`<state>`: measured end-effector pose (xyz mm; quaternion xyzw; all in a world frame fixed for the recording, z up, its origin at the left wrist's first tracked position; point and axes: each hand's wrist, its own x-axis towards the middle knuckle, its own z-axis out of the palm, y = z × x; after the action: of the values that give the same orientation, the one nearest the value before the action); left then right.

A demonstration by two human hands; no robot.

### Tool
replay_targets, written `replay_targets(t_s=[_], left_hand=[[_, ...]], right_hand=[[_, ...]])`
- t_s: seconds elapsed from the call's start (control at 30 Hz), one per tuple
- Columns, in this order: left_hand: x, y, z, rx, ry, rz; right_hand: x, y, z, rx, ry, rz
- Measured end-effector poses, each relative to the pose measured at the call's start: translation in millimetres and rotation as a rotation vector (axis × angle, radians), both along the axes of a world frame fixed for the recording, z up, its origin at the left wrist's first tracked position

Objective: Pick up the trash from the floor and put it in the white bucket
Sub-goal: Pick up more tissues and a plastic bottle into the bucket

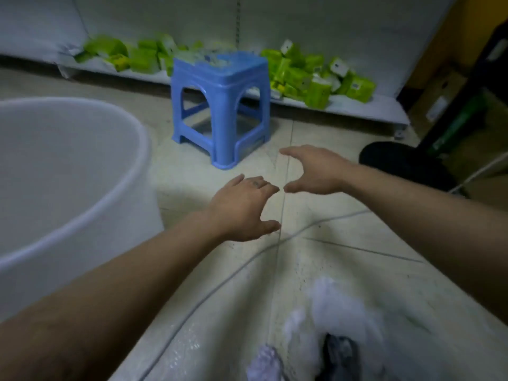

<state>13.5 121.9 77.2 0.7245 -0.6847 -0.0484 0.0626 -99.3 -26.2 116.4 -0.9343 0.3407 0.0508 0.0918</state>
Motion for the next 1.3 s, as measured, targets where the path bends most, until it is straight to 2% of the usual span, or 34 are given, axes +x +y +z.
replay_targets(t_s=[0.13,0.27,0.4,0.6,0.7,0.8,0.9,0.97,1.07,1.13,1.3], left_hand=[[-33.8,-13.3,-43.7,0.109,0.055,-0.021],[-82.0,-21.9,-100.4,0.271,0.123,-0.037],[-124.3,-15.0,-157.0,0.396,0.183,-0.080],[-144.0,19.2,-210.6,0.522,0.205,-0.011],[-146.2,26.2,-222.2,0.519,0.106,-0.064],[-141.9,20.8,-227.7,0.468,0.091,-0.028],[-132.6,12.5,-227.4,0.424,0.163,0.053],[-127.5,6.0,-222.8,0.380,0.211,0.089],[-118.6,-4.3,-212.2,0.275,0.272,0.142],[-112.8,-10.9,-202.5,0.222,0.284,0.156],[-93.9,-29.7,-162.2,0.127,0.302,0.178]], right_hand=[[-75.8,5.0,-51.7,0.101,-0.013,-0.096],[-149.9,22.9,-135.3,0.260,0.106,-0.230],[-199.1,43.2,-184.8,0.406,0.058,-0.309],[-198.1,63.3,-231.8,0.288,0.206,-0.211],[-189.1,58.7,-248.5,0.198,0.269,-0.166],[-179.2,57.6,-263.2,0.222,0.309,-0.183],[-174.0,48.5,-265.5,0.235,0.165,-0.234],[-176.4,41.0,-263.2,0.351,0.028,-0.252],[-176.8,32.0,-265.7,0.433,-0.348,-0.331],[-175.7,29.5,-259.4,0.439,-0.519,-0.389],[-162.4,27.2,-221.0,0.620,-0.621,-0.428]])
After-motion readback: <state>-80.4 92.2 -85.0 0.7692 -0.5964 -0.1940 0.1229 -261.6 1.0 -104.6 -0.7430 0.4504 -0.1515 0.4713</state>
